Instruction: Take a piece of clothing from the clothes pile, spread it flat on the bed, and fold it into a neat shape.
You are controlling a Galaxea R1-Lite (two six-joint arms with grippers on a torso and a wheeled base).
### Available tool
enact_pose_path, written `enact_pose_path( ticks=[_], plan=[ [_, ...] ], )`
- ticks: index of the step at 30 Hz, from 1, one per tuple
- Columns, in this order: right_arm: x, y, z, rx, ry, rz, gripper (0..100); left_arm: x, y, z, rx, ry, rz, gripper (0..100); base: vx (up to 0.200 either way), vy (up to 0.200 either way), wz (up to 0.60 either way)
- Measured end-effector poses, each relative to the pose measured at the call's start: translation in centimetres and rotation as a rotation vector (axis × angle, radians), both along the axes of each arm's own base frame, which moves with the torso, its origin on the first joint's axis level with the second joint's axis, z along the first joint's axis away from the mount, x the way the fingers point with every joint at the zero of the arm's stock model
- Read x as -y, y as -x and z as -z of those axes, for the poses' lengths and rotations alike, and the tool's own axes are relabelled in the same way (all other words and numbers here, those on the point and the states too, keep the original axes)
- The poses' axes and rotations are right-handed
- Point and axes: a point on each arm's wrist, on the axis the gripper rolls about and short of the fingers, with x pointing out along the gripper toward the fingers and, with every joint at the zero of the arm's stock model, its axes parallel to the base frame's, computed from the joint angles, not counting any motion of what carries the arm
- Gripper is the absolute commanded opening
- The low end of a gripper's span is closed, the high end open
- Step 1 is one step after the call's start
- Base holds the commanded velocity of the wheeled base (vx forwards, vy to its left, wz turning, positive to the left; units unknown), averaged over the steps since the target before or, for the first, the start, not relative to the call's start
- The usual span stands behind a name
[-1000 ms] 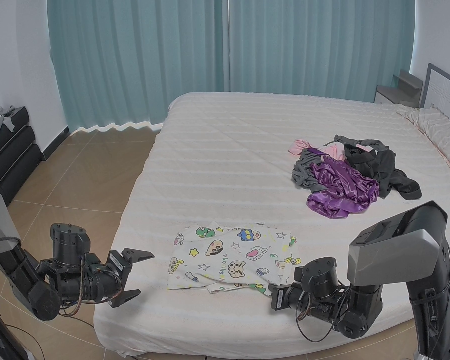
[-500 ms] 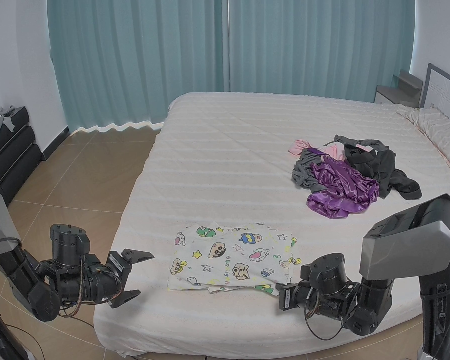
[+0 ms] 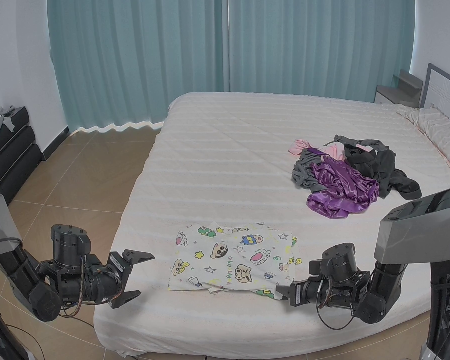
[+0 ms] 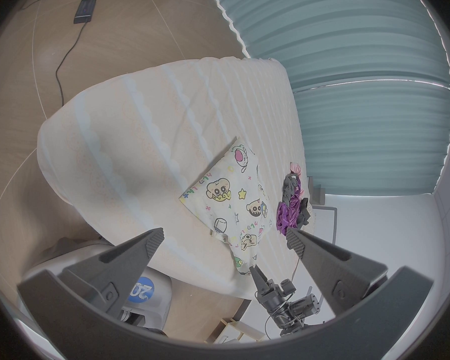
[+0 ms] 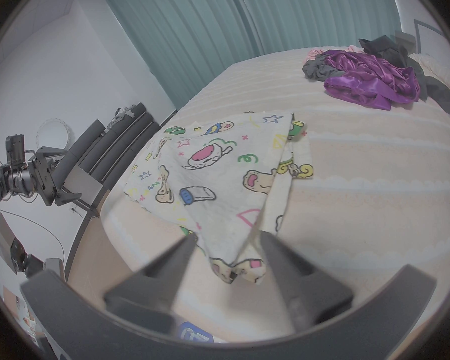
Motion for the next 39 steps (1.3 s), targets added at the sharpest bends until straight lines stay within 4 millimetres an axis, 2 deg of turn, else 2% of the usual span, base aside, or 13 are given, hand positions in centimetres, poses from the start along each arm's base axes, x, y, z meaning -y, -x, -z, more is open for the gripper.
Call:
enact_pose_path(
  ticks=[10,17,25,32,39],
  plan=[
    [1.2,-2.6,-1.5,0.062,-0.059,0.082,100,0.0,0.0,0.1,-0.003,-0.001,0.0,100,0.0,0.0,0.0],
    [0.0,-6.7,-2.8,0.08,-0.162,0.162,100,0.1,0.0,0.1,-0.003,-0.002,0.001,100,0.0,0.0,0.0],
    [-1.3,-9.9,-1.9,0.045,-0.193,0.201,100,0.2,0.0,0.1,-0.004,-0.005,0.003,100,0.0,0.0,0.0],
    [-1.7,-10.8,-1.0,0.028,-0.183,0.211,100,0.2,0.0,0.1,-0.005,-0.006,0.004,100,0.0,0.0,0.0],
    [-1.0,-11.0,-0.6,0.021,-0.182,0.232,100,0.2,0.0,0.1,-0.004,-0.006,0.004,100,0.0,0.0,0.0]
  ],
)
